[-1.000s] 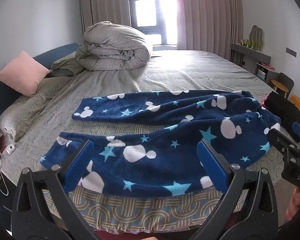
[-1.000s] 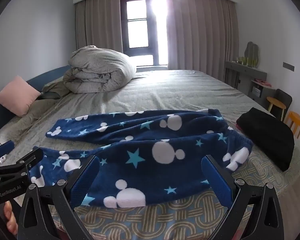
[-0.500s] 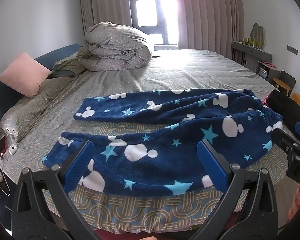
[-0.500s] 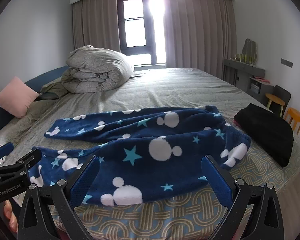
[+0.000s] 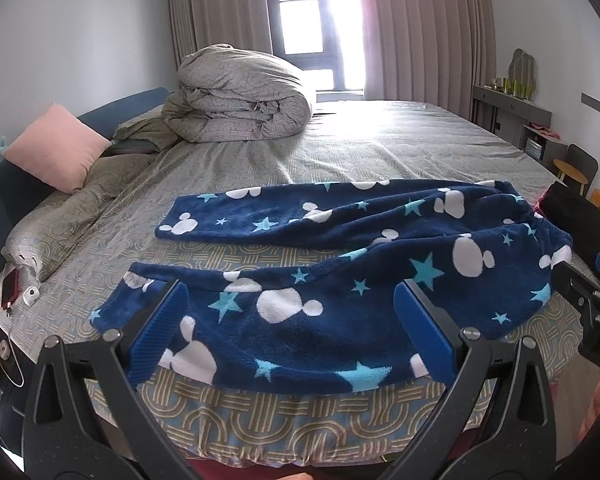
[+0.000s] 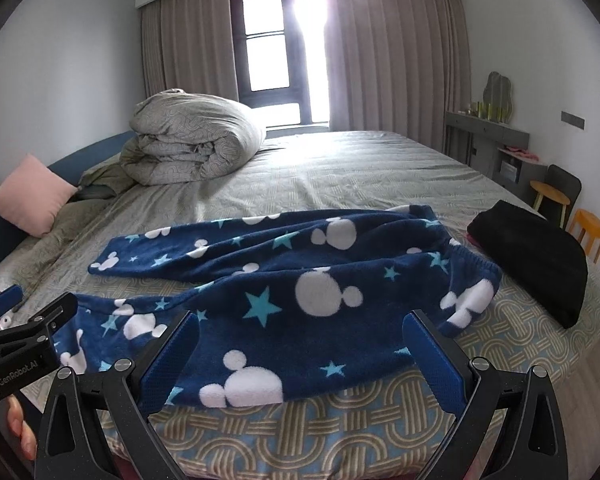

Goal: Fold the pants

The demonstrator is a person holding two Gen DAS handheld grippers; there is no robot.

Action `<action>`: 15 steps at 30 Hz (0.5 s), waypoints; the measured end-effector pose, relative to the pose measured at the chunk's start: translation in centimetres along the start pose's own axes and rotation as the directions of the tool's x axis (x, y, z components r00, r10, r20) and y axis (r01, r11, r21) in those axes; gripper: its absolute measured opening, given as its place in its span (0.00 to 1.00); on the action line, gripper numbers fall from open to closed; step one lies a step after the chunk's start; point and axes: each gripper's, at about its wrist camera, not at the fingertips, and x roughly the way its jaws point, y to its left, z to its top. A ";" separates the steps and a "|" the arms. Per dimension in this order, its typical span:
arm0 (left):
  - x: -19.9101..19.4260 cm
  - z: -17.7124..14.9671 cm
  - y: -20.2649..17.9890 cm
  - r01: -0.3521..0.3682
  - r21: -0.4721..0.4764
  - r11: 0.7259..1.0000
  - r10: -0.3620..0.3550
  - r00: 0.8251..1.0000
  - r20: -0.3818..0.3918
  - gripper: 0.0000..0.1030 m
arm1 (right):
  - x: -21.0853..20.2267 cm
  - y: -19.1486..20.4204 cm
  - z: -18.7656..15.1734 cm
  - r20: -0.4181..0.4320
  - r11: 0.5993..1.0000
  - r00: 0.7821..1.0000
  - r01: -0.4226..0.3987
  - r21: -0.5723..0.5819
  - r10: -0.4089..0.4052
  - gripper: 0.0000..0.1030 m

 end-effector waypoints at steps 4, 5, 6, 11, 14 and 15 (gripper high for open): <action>0.2 -0.1 -0.3 -0.006 0.013 1.000 0.006 1.000 -0.008 1.00 | 0.0 -0.1 0.1 -0.001 1.000 1.000 0.003 0.005 -0.003 1.00; 0.2 -0.2 -0.3 -0.005 0.014 1.000 0.005 1.000 -0.011 1.00 | 0.0 -0.2 0.1 -0.002 1.000 1.000 0.003 0.007 -0.003 1.00; 0.2 -0.2 -0.4 -0.002 0.014 1.000 0.002 1.000 -0.016 1.00 | 0.0 -0.3 0.1 -0.004 1.000 1.000 0.003 0.008 -0.003 1.00; 0.2 -0.5 -0.7 -0.004 0.034 0.999 0.005 1.000 -0.029 1.00 | 0.0 -0.3 0.2 -0.003 1.000 1.000 0.003 0.008 -0.003 1.00; 0.3 -0.5 -0.7 -0.001 0.033 0.999 0.002 0.999 -0.036 1.00 | 0.0 -0.3 0.2 -0.004 1.000 1.000 0.003 0.009 -0.003 1.00; 0.4 -0.5 -0.7 0.002 0.031 1.000 -0.001 0.999 -0.040 1.00 | 0.0 -0.3 0.2 -0.004 1.000 1.000 0.003 0.009 -0.003 1.00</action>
